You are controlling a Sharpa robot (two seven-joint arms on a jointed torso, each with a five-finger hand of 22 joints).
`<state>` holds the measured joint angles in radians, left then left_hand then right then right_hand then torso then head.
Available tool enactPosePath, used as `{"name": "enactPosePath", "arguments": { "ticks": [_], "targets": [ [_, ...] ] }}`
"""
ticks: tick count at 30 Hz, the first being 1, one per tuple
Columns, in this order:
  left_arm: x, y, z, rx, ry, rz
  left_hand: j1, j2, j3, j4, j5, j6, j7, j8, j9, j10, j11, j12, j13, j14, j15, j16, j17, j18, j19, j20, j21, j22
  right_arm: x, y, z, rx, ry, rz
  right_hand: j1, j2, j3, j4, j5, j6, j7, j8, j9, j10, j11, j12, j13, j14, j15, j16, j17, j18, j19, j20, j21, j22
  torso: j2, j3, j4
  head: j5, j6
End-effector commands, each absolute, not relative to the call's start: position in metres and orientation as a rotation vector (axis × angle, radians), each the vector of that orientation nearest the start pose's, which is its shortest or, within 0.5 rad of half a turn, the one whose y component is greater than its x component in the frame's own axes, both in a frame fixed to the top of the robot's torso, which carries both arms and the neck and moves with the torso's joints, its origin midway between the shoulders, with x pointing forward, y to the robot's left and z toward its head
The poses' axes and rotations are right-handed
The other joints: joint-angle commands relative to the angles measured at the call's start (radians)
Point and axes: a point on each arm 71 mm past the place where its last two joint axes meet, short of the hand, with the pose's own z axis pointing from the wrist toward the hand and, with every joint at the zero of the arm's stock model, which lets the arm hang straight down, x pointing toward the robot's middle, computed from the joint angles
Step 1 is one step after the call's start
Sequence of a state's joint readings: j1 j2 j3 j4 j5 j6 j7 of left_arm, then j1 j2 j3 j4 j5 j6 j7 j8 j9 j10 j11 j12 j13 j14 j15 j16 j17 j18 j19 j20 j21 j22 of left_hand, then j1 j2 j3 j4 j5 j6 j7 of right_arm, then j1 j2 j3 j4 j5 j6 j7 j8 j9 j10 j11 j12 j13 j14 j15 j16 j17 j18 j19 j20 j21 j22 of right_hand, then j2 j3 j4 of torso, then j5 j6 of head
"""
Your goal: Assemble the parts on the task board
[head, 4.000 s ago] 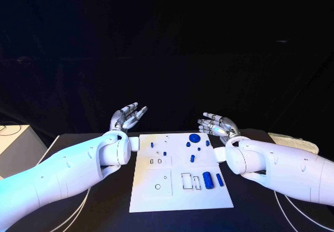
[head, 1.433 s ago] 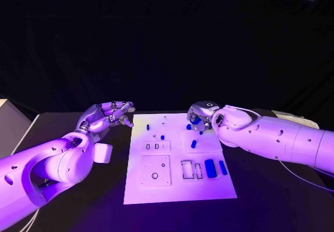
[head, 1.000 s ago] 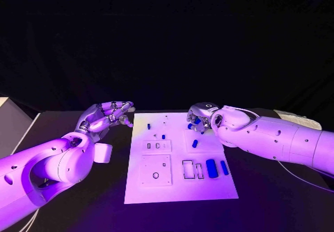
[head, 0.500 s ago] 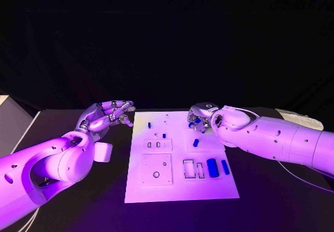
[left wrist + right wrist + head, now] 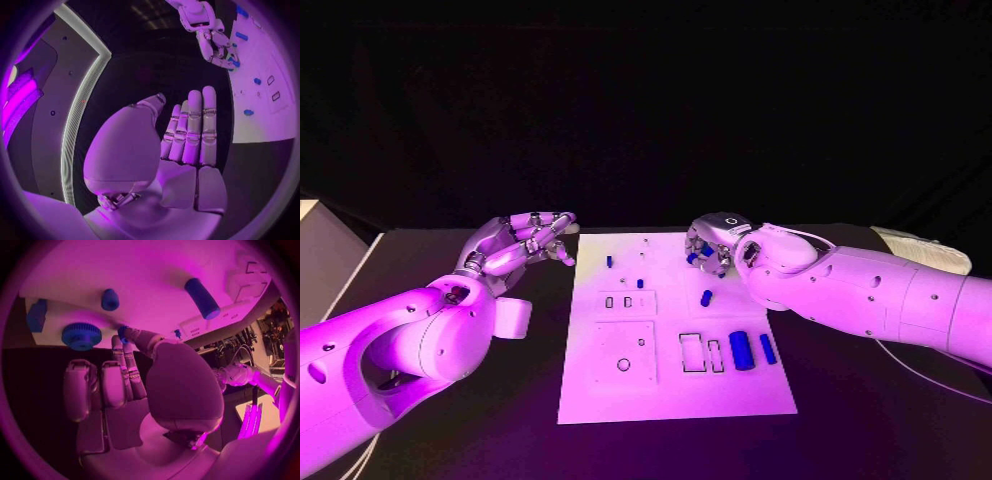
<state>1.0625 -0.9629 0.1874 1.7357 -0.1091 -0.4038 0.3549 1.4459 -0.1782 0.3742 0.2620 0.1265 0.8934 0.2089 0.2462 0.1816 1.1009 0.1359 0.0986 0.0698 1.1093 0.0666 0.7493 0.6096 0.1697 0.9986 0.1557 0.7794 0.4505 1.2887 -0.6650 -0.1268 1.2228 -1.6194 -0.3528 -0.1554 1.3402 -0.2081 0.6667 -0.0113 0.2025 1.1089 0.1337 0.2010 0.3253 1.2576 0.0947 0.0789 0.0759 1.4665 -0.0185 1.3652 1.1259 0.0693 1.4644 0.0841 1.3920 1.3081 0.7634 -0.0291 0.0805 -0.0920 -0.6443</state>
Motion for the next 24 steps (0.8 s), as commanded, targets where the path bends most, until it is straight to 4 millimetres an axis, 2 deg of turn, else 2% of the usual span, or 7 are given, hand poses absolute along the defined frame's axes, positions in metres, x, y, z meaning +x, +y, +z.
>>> {"name": "enactPosePath", "arguments": {
  "ticks": [1,8,11,15,21,24],
  "targets": [
    [0.456,0.213,-0.138,-1.06,1.322,-1.609,-0.007,0.001,0.007,0.0,-0.003,-0.007,-0.001,0.004,0.002,-0.003,0.004,-0.004,0.002,-0.008,-0.002,0.004,0.001,0.011,-0.008,0.001,0.006,0.002,0.544,-0.2,-0.171,-0.242,1.449,0.371,0.024,0.019,0.002,-0.009,0.001,0.006,-0.002,0.006,0.002,0.045,-0.037,0.0,0.017,0.032,-0.006,0.005,0.003,-0.017,0.022,-0.007,0.005,0.014,0.002,-0.0013,-0.001,0.001,0.005],
    [0.456,0.214,-0.138,-1.061,1.322,-1.606,-0.006,0.0,0.008,0.0,-0.003,-0.007,-0.001,0.004,0.002,-0.003,0.004,-0.004,0.002,-0.008,-0.002,0.005,0.001,0.011,-0.009,0.001,0.009,0.004,0.545,-0.192,-0.163,-0.203,1.386,0.383,0.024,0.015,0.003,-0.015,-0.002,0.004,-0.002,0.007,0.005,0.047,-0.037,-0.003,0.018,0.033,-0.006,0.007,0.005,-0.018,0.023,-0.008,0.008,0.018,0.004,-0.0001,-0.0016,0.009,0.018],
    [0.456,0.215,-0.138,-1.061,1.322,-1.605,-0.006,0.0,0.008,0.0,-0.003,-0.007,-0.001,0.004,0.002,-0.003,0.004,-0.004,0.002,-0.008,-0.002,0.005,0.001,0.011,-0.009,0.001,0.009,0.004,0.547,-0.186,-0.161,-0.194,1.369,0.386,0.024,0.015,0.003,-0.015,-0.003,0.004,-0.001,0.007,0.005,0.047,-0.036,-0.004,0.018,0.032,-0.006,0.006,0.002,-0.018,0.022,-0.008,0.007,0.017,0.005,-0.0001,0.0006,0.007,0.019],
    [0.456,0.215,-0.138,-1.061,1.322,-1.605,-0.006,0.0,0.008,-0.001,-0.003,-0.008,-0.001,0.004,0.002,-0.003,0.004,-0.004,0.002,-0.009,-0.002,0.006,0.001,0.011,-0.009,0.001,0.012,0.005,0.552,-0.178,-0.159,-0.185,1.349,0.39,0.024,0.014,0.003,-0.015,-0.003,0.004,-0.001,0.007,0.006,0.047,-0.036,-0.004,0.018,0.032,-0.006,0.006,0.002,-0.018,0.022,-0.008,0.007,0.017,0.005,-0.0023,0.0042,0.002,0.02],
    [0.457,0.214,-0.139,-1.061,1.322,-1.606,-0.006,0.0,0.008,-0.001,-0.003,-0.008,-0.001,0.004,0.002,-0.003,0.004,-0.004,0.002,-0.009,-0.002,0.006,0.001,0.011,-0.009,0.001,0.012,0.005,0.56,-0.165,-0.156,-0.182,1.331,0.395,0.024,0.013,0.004,-0.016,-0.003,0.003,-0.001,0.007,0.006,0.047,-0.036,-0.005,0.018,0.032,-0.006,0.006,0.003,-0.018,0.022,-0.008,0.008,0.018,0.007,-0.0017,0.003,0.002,0.025],
    [0.457,0.213,-0.138,-1.061,1.323,-1.609,-0.006,0.0,0.009,-0.001,-0.003,-0.008,-0.001,0.004,0.002,-0.003,0.004,-0.004,0.002,-0.009,-0.002,0.006,0.001,0.011,-0.01,0.002,0.014,0.007,0.563,-0.158,-0.156,-0.183,1.326,0.397,0.023,0.011,0.004,-0.017,-0.003,0.002,-0.001,0.007,0.007,0.047,-0.036,-0.006,0.018,0.032,-0.005,0.007,0.002,-0.018,0.022,-0.008,0.007,0.017,0.008,-0.0019,0.0049,0.0,0.023]
  ]
}}
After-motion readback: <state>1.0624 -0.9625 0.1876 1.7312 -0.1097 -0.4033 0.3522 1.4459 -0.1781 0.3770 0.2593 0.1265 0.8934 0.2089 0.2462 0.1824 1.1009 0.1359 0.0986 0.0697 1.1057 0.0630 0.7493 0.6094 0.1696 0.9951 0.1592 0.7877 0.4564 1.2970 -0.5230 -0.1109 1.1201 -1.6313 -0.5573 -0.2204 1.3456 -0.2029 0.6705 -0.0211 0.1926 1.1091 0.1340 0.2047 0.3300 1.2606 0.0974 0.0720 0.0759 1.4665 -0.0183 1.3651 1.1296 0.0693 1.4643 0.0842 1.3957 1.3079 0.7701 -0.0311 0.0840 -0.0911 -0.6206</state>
